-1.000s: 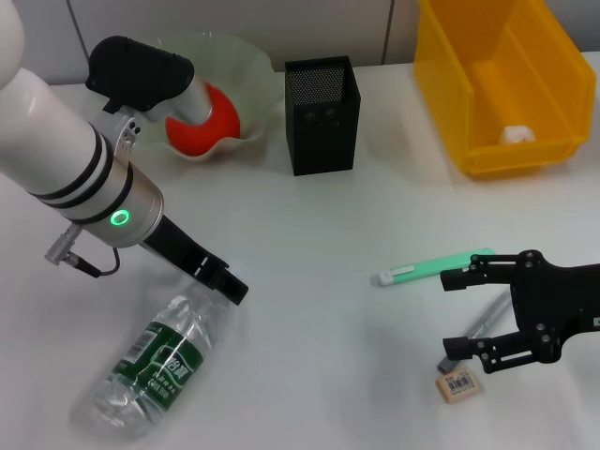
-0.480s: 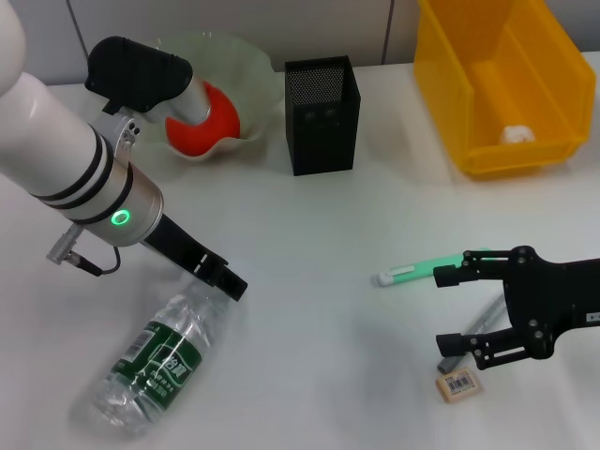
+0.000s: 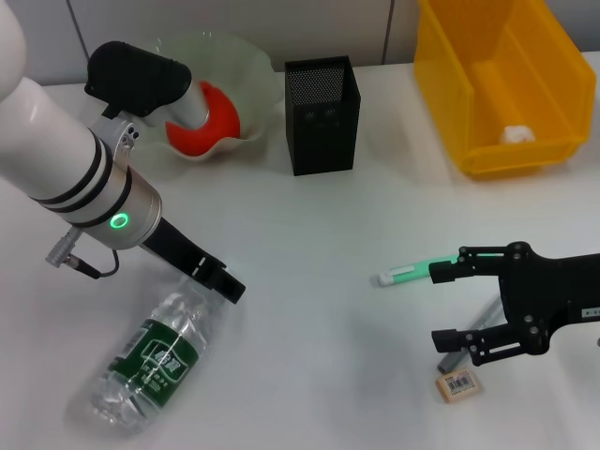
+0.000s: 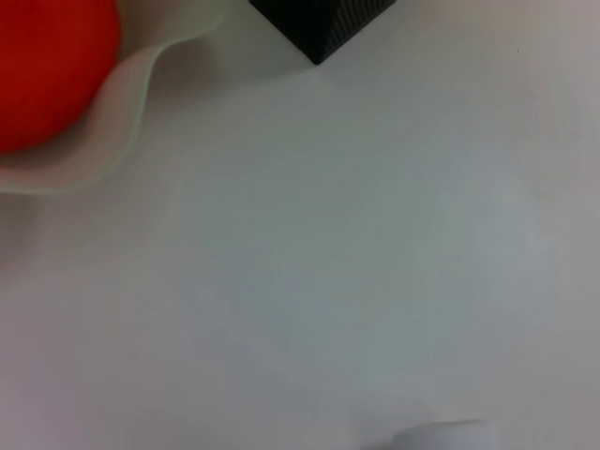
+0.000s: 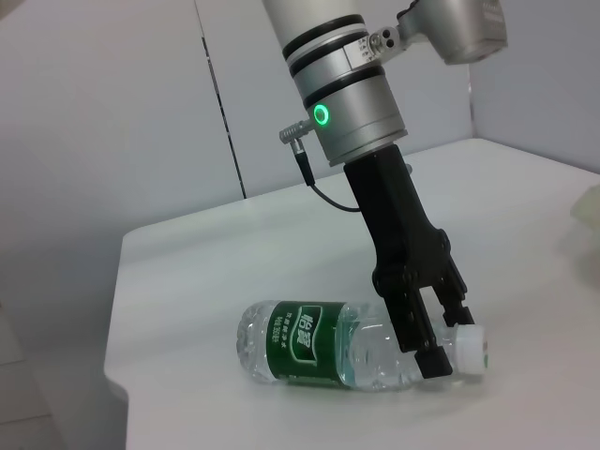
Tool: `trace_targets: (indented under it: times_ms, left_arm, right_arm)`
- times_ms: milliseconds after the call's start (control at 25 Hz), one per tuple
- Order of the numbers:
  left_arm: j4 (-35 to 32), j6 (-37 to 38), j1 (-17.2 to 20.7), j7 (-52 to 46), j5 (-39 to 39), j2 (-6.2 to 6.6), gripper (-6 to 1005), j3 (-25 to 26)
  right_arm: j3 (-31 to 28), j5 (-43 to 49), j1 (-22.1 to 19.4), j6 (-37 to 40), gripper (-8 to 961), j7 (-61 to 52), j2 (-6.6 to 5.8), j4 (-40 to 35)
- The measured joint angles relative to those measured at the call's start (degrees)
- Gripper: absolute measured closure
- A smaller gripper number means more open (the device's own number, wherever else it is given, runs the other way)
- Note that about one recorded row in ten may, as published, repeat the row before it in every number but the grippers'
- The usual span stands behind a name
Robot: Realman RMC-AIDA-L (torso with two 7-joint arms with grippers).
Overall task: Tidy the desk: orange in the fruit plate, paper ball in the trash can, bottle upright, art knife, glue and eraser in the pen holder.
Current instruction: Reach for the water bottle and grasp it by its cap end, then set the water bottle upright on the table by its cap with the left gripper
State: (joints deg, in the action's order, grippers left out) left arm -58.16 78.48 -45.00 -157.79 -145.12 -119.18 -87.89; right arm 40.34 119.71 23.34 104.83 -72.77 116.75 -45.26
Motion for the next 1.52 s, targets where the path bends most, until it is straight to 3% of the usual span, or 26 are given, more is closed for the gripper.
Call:
trace_targets:
  times_ms: [680,1120,1240,1520]
  left_arm:
    - [-0.24,-0.20,0.40,1.59,-0.14,0.00,315,-2.33]
    - [-1.52,-0.25,0.59,1.81,-0.53,0.00,556,-2.27]
    - [-1.60,-0.13,0.59,2.00,-0.65,0.00,556,-2.15]
    - [-10.39,2.92,4.43,2.22,-0.70,0.68,556,-0.74]
  right_arm:
    - [-0.10,-0.41,0.32,-0.91,108,-0.01,0.22,0.01]
    - [-0.09,-0.45,0.69,-1.41,108,-0.25,0.49,0.01]
    - [-0.16,-0.45,0.85,-1.41,107,-0.40,0.49,-0.01]
    - [-0.52,-0.50,0.86,-1.18,107,-0.56,0.63,-0.30]
